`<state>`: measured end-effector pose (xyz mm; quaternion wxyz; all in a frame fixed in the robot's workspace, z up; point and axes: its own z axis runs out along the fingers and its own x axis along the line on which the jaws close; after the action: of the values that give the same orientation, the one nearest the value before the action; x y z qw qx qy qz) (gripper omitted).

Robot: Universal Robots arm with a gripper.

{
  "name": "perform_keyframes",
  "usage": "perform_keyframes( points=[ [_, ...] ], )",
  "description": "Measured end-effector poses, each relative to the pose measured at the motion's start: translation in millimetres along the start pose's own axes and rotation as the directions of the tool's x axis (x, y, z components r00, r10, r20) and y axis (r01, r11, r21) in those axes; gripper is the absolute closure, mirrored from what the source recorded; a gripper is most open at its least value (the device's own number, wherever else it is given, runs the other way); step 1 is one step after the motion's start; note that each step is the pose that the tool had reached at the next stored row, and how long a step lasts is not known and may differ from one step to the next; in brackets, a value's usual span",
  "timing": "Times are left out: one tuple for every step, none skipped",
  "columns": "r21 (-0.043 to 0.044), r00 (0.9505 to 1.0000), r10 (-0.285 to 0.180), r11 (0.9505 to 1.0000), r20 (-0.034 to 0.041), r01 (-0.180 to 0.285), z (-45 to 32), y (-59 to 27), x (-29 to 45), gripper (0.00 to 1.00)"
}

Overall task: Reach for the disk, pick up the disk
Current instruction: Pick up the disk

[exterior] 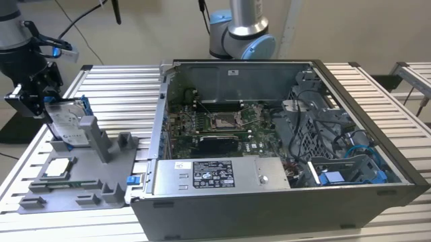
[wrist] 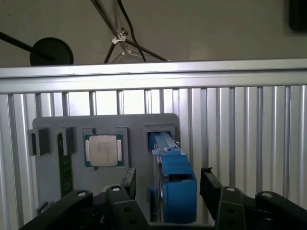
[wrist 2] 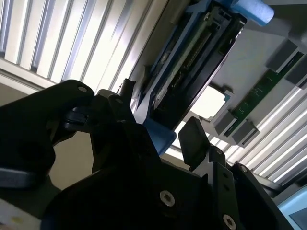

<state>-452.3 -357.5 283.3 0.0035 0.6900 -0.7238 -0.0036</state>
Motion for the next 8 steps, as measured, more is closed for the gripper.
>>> perform_keyframes(
  points=[
    [0.0001,1.0,0.0,1.0,0.0,0.0,1.7,0.0,0.0,0.0],
    [0.0001,1.0,0.0,1.0,0.0,0.0,3.4,-0.1,0.0,0.0],
    [0.0002,1.0,0.0,1.0,0.0001,0.0,5.1,-0.1,0.0,0.0],
    [0.0001,1.0,0.0,1.0,0.0,0.0,6.8,-0.1,0.0,0.0],
    [0.0001,1.0,0.0,1.0,0.0001,0.0,8.2,-0.1,0.0,0.0],
    [0.0001,1.0,0.0,1.0,0.0,0.0,9.6,0.0,-0.1,0.0],
    [0.0001,1.0,0.0,1.0,0.0,0.0,10.9,-0.1,-0.1,0.0],
    [0.0,1.0,0.0,1.0,0.0,0.0,12.1,-0.1,-0.1,0.0]
  ],
)
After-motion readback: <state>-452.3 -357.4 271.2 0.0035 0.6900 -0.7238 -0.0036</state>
